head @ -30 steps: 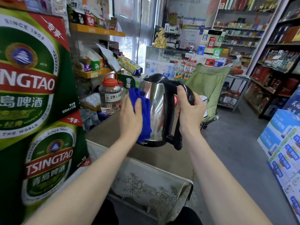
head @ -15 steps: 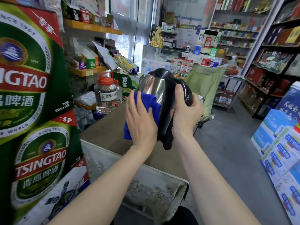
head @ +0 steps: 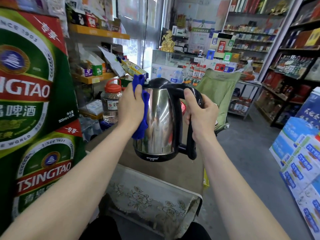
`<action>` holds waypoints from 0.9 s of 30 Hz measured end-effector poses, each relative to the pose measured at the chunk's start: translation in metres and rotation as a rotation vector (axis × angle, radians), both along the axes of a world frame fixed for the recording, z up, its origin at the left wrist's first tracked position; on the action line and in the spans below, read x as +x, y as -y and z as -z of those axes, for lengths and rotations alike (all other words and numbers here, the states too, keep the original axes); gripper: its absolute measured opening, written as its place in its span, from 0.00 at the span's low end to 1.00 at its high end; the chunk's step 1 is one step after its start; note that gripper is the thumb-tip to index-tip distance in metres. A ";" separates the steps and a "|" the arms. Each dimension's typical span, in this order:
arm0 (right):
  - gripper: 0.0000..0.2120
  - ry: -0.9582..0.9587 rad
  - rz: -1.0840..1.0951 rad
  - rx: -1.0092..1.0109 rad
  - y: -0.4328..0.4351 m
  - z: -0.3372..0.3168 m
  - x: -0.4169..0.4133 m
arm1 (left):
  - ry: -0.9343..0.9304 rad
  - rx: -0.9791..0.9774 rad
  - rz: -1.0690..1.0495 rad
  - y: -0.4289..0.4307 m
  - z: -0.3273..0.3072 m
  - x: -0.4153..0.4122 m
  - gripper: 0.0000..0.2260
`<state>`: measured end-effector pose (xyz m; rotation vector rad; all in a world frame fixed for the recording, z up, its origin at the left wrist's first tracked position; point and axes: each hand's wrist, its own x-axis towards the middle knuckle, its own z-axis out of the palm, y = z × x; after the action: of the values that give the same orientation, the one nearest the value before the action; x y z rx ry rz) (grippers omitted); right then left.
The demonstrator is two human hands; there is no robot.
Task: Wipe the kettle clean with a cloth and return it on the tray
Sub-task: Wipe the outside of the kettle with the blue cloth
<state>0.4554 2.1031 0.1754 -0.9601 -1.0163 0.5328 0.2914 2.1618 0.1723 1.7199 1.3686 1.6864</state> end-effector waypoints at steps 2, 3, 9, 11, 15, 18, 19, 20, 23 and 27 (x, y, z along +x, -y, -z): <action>0.17 0.019 0.021 -0.007 0.000 0.001 -0.004 | -0.094 0.111 -0.005 0.009 0.012 0.008 0.15; 0.18 0.031 0.033 -0.008 0.000 0.002 -0.005 | -0.137 0.142 -0.005 0.012 0.019 0.011 0.18; 0.10 0.114 0.141 0.030 0.002 0.014 -0.011 | -0.455 0.406 -0.038 0.025 0.043 0.026 0.22; 0.06 0.168 0.149 0.046 0.004 0.016 -0.010 | -0.375 0.407 -0.030 0.025 0.030 0.027 0.18; 0.07 0.382 0.125 0.021 0.009 0.029 -0.013 | -0.490 0.129 -0.014 0.002 -0.023 0.015 0.12; 0.12 0.448 0.189 0.016 0.010 0.037 -0.016 | -0.629 0.014 0.122 -0.006 -0.041 0.007 0.16; 0.12 0.446 0.217 0.025 0.010 0.038 -0.016 | -0.618 0.044 0.158 -0.004 -0.039 0.008 0.16; 0.13 0.443 0.240 0.033 0.010 0.038 -0.016 | -0.589 0.092 0.192 0.000 -0.033 0.010 0.15; 0.15 0.470 0.265 0.028 0.009 0.042 -0.017 | -0.496 0.188 0.253 0.004 -0.010 0.013 0.13; 0.15 0.486 0.246 0.031 0.011 0.049 -0.021 | -0.452 0.155 0.124 -0.011 0.015 0.002 0.14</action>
<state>0.4340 2.0922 0.1268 -1.1978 -1.3086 0.0743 0.2932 2.1723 0.1577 2.3288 1.2984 1.4211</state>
